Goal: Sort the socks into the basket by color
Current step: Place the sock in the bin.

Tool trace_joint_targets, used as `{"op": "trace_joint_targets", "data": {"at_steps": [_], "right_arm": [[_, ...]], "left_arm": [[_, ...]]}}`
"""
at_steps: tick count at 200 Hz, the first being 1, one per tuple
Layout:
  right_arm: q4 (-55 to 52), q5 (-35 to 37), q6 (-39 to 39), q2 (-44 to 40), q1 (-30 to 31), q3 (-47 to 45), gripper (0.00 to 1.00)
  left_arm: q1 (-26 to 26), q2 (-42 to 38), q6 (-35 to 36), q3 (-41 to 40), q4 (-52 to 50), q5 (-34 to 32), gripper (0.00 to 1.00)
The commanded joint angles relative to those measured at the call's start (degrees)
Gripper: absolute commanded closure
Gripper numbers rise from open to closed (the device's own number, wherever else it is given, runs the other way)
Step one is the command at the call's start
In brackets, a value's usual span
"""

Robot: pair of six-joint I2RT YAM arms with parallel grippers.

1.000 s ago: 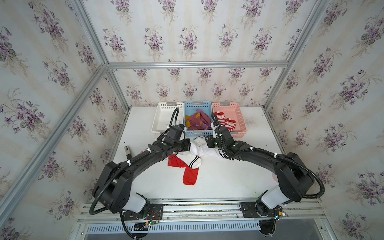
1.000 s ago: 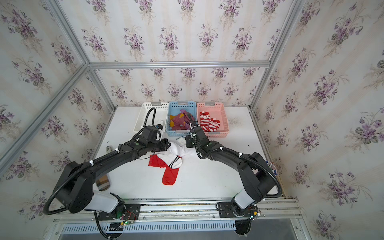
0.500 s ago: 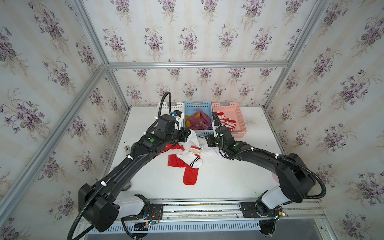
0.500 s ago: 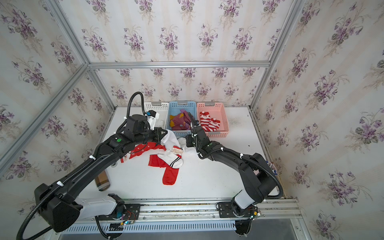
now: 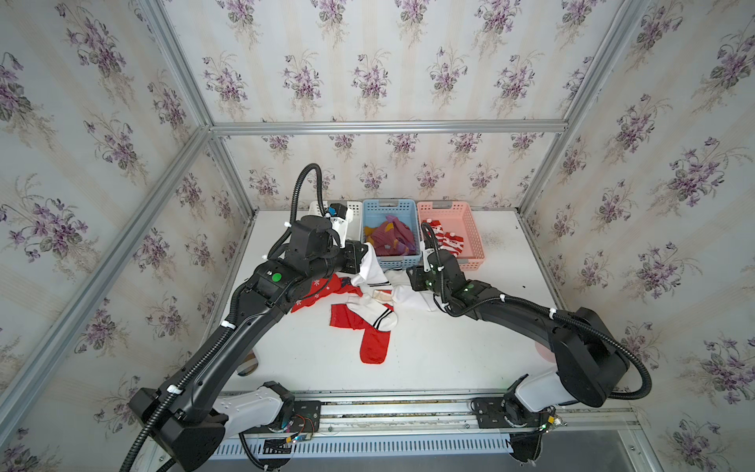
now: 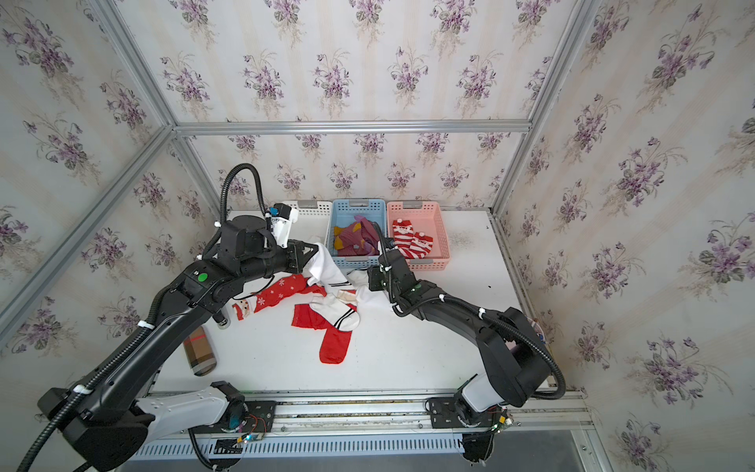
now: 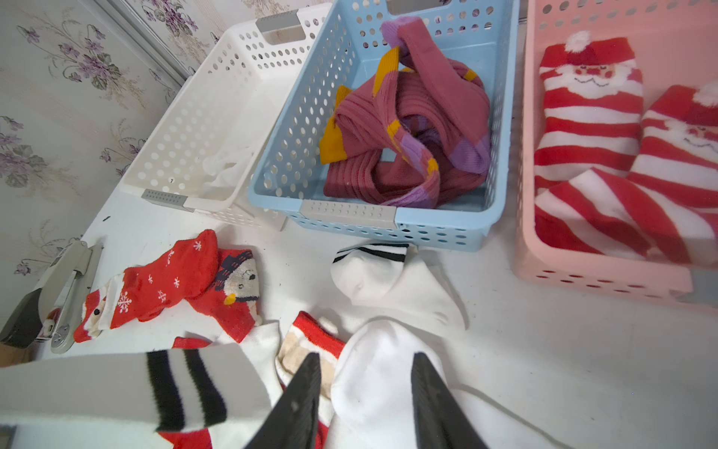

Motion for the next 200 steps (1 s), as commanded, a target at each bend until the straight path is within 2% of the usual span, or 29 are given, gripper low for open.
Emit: {"op": "trace_joint_targets", "data": {"at_steps": [1,70,107,142,200], "right_arm": [[1.03,0.81,0.29,-0.81,0.03,-0.31,0.6],[0.38,0.89,0.83,-3.92,0.06,-2.64,0.59],[-0.42,0.65,0.97,-5.61,0.02,-4.43,0.58],[-0.28,-0.72,2.18,-6.76,0.09,-6.26,0.58],[-0.05,-0.82,3.19,-8.39,0.19,-8.53,0.58]], "left_arm": [[0.86,0.54,1.43,0.9,-0.26,-1.97,0.93],[7.94,8.57,2.64,9.94,-0.15,0.04,0.94],[12.98,12.13,2.82,12.42,3.23,0.52,0.94],[18.72,20.51,1.84,17.52,6.86,6.69,0.95],[25.55,33.83,-0.65,31.38,7.75,12.16,0.95]]}}
